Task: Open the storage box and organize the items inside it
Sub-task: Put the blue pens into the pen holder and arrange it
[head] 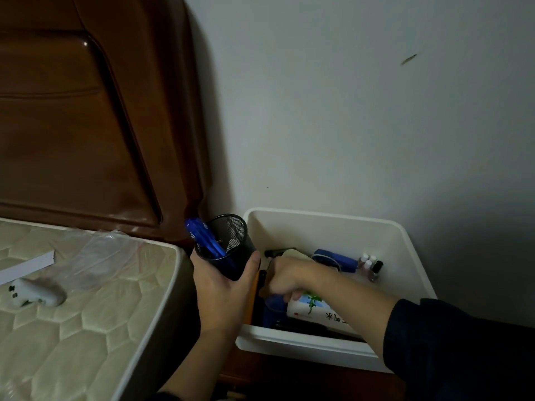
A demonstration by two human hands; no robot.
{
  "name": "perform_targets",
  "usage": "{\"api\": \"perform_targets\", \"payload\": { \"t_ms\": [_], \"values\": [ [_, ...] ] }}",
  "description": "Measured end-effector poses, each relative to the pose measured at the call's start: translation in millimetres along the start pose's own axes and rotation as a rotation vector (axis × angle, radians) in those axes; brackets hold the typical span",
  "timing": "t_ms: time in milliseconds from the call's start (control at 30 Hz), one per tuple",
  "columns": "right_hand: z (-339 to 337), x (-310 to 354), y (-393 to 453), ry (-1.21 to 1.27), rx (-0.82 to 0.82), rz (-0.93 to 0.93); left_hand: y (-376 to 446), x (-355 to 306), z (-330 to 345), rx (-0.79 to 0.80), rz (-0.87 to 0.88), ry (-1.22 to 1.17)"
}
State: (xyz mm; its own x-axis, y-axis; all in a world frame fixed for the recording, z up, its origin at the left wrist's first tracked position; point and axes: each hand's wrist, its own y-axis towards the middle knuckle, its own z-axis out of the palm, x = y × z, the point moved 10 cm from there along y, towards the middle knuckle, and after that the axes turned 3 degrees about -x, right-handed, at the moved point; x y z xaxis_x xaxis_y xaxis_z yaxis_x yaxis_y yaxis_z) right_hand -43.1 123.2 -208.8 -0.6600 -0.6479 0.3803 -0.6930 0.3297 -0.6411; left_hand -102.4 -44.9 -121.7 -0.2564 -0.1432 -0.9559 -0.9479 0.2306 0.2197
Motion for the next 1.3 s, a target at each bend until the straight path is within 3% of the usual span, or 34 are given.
{"api": "perform_targets", "payload": {
  "t_ms": [200,333,667,900,1100,1300],
  "values": [
    [-68,1,-4,-0.215,-0.522,-0.070,1,-2,0,-0.004,0.022,0.020],
    [-50,12,19,-0.362,-0.439,-0.193,0,-5,0,-0.010,0.055,0.048],
    [-7,4,87,-0.655,-0.255,-0.001,2,4,1,-0.031,0.068,0.086],
    [-3,11,84,-0.654,-0.165,-0.095,2,3,2,-0.025,0.069,0.093],
    [-14,12,67,-0.503,-0.217,-0.151,2,0,2,-0.020,0.068,0.092],
    [-96,16,18,0.139,-0.495,-0.270,3,-2,4,-0.003,0.073,0.123]
  ]
}}
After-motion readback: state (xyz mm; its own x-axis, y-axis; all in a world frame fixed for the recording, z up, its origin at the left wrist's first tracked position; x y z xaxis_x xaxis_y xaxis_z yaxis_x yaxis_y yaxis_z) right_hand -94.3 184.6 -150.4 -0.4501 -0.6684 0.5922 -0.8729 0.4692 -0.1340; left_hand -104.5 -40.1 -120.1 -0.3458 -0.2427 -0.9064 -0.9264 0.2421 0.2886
